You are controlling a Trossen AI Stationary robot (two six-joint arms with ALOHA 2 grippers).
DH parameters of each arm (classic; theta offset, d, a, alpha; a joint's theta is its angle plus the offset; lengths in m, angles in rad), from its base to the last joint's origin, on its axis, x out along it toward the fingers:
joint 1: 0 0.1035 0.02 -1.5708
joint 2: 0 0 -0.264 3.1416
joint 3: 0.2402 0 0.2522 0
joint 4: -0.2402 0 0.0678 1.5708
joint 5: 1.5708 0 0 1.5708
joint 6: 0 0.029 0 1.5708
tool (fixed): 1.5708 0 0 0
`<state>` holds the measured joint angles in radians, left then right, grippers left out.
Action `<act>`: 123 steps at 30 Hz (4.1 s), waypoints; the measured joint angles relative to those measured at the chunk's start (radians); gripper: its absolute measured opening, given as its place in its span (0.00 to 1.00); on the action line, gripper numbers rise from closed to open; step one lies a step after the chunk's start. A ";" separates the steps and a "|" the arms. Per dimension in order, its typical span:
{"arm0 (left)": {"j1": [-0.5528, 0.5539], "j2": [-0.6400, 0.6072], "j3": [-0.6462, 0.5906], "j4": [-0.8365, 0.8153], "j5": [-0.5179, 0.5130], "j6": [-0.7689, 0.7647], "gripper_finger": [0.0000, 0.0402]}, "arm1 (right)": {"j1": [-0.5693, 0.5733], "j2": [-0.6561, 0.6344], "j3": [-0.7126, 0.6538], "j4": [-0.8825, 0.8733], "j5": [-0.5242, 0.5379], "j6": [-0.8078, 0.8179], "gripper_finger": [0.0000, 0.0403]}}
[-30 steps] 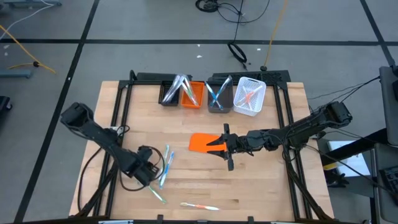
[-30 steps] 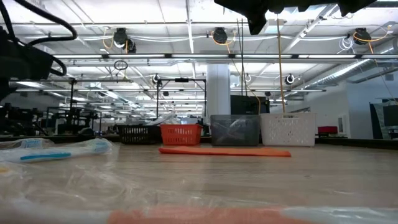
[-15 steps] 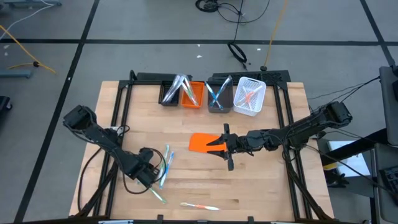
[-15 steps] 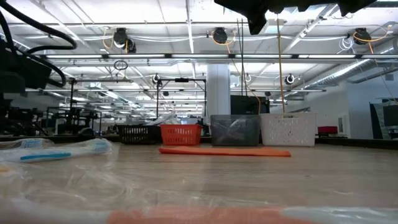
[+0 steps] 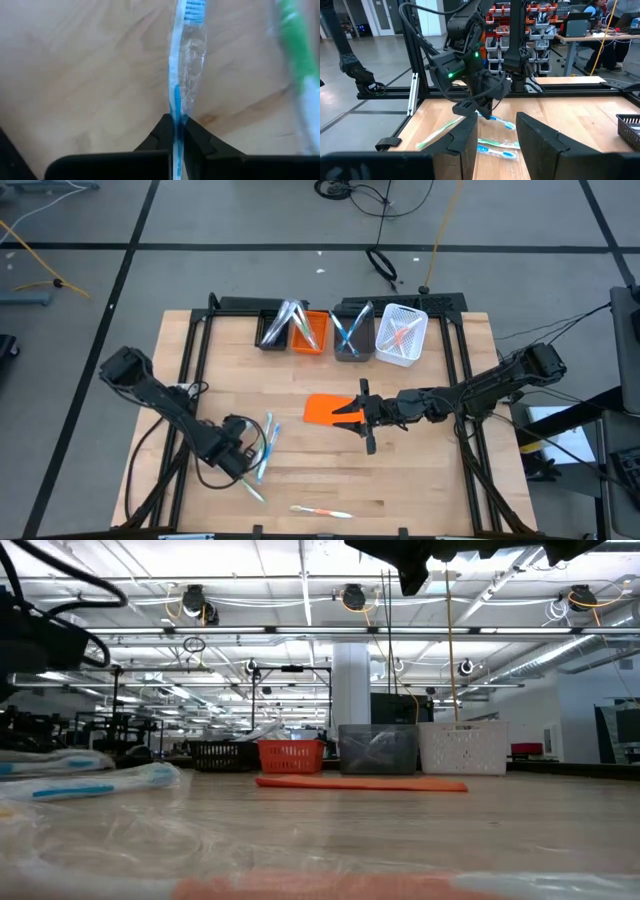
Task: Pick & Place Toothbrushes
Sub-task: Put the blue toothbrush into the black transparent bin
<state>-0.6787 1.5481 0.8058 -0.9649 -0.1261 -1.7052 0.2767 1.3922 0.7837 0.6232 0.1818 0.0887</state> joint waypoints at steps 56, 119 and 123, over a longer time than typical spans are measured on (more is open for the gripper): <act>0.311 -0.073 0.054 1.407 -0.479 1.436 0.02 | -0.043 0.000 0.000 0.105 0.000 -0.025 0.46; 0.376 0.004 0.053 1.481 -0.374 1.566 0.75 | -0.067 -0.008 0.000 0.062 -0.003 -0.010 0.01; 0.376 0.004 0.053 1.454 -0.374 1.552 0.79 | -0.067 -0.009 0.000 0.036 -0.003 0.003 0.01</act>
<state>-0.3023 1.5517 0.8585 0.4894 -0.5003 -0.1533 0.2092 1.3834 0.7837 0.6589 0.1791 0.0922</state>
